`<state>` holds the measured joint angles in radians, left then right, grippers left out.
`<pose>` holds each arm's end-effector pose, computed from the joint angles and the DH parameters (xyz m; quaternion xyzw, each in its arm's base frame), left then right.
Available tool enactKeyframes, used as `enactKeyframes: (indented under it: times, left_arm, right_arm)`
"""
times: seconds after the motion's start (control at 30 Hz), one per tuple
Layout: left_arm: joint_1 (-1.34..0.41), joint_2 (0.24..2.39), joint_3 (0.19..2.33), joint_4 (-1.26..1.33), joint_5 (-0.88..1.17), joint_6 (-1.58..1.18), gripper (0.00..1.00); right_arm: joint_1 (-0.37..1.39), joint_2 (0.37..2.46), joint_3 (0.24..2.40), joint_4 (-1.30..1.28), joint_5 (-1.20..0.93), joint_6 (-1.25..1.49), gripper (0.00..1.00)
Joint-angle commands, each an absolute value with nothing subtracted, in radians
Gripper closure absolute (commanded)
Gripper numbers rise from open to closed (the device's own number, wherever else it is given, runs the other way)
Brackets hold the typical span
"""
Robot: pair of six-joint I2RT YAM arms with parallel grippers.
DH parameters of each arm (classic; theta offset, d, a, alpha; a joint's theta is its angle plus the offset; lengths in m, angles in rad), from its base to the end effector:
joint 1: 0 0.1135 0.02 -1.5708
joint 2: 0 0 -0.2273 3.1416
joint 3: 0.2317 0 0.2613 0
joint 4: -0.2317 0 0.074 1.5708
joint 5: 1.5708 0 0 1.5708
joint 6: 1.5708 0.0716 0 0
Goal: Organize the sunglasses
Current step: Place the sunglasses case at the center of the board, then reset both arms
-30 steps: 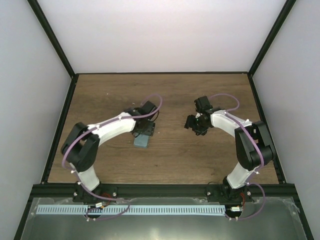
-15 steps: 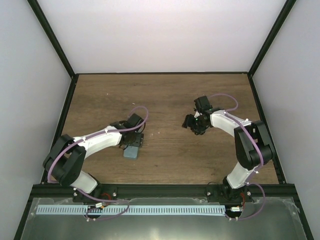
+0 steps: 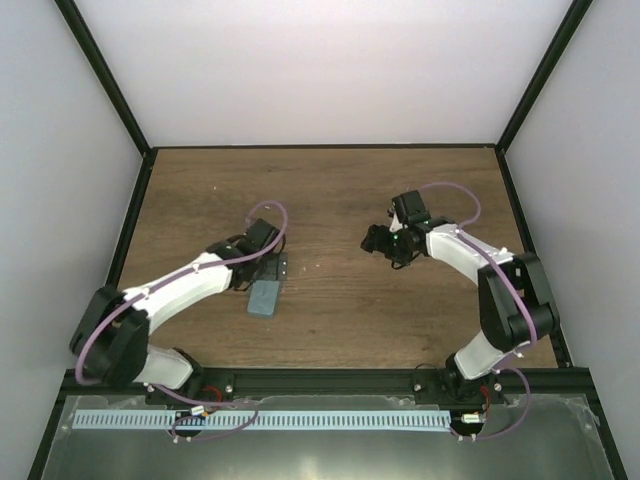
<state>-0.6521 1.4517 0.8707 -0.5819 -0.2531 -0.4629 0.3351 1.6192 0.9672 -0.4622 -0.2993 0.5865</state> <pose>0.2456 -0.1650 0.1182 0.0663 0.9695 -0.0014 0.2359 0.3069 0.1292 0.1061 0.0873 0.9598 0.2296 0.1359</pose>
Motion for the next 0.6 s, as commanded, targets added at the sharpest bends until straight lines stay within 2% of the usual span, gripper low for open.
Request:
enactKeyframes:
  times: [0.0,0.2,0.4,0.57]
  left_arm:
    - [-0.626,1.301,0.929,-0.599,-0.412,-0.536,0.00]
    - [-0.500,1.212,0.973,-0.569,-0.476,-0.589,0.00]
    - [-0.424,1.140,0.860,-0.331,-0.420,-0.429,0.00]
    - [-0.367,1.130,0.787,-0.291,-0.491,-0.394,0.00]
  right_arm:
    - [0.329,1.514,0.999,-0.400,-0.216,0.518,0.18]
    - [0.287,1.452,0.999,-0.307,0.084,0.370,0.06]
    - [0.225,1.336,0.708,0.198,0.202,0.112,0.00]
    - [0.102,1.377,0.549,0.456,0.154,0.183,0.00]
